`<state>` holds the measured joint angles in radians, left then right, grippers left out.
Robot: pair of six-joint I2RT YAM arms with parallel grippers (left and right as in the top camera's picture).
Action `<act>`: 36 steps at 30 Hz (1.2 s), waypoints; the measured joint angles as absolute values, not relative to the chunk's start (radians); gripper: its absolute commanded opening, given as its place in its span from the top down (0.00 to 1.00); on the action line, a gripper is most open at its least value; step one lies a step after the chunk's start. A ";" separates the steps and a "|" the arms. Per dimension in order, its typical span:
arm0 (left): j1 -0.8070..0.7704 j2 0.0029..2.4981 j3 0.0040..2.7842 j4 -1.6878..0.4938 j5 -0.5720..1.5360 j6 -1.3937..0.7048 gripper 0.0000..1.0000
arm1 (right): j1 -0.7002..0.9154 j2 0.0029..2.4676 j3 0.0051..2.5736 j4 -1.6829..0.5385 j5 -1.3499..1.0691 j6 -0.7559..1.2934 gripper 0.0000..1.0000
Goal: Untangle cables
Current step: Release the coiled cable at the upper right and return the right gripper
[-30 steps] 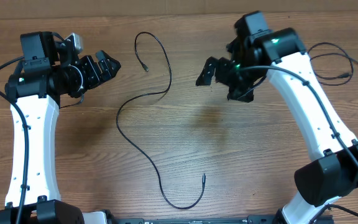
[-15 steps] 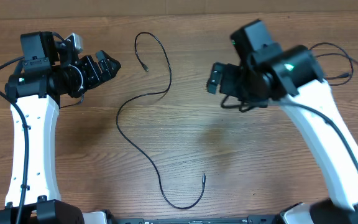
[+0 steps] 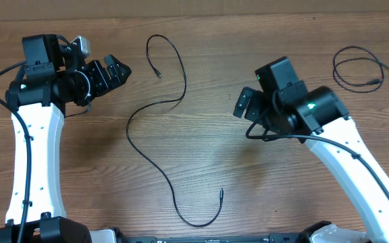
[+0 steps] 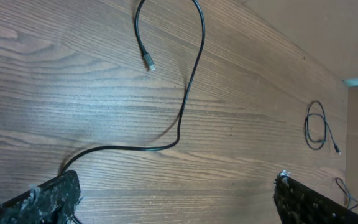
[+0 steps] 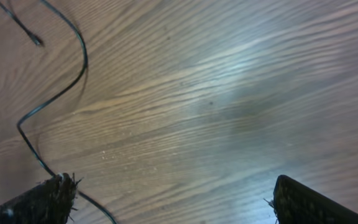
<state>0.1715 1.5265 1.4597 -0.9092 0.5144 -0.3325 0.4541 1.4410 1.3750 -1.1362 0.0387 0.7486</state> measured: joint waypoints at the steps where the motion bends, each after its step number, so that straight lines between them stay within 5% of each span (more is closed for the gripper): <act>1: 0.171 1.526 1.460 -0.910 0.515 -0.332 0.01 | 0.454 1.441 1.345 -1.105 0.025 0.751 0.00; 36: 0.171 1.526 1.460 -0.862 0.515 -0.332 0.00 | 0.454 1.441 1.251 -1.032 -0.030 0.785 0.00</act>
<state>0.1715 1.5265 1.4597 -0.8619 0.5148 -0.3325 0.4541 1.4406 1.2514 -1.0325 -0.0303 0.7853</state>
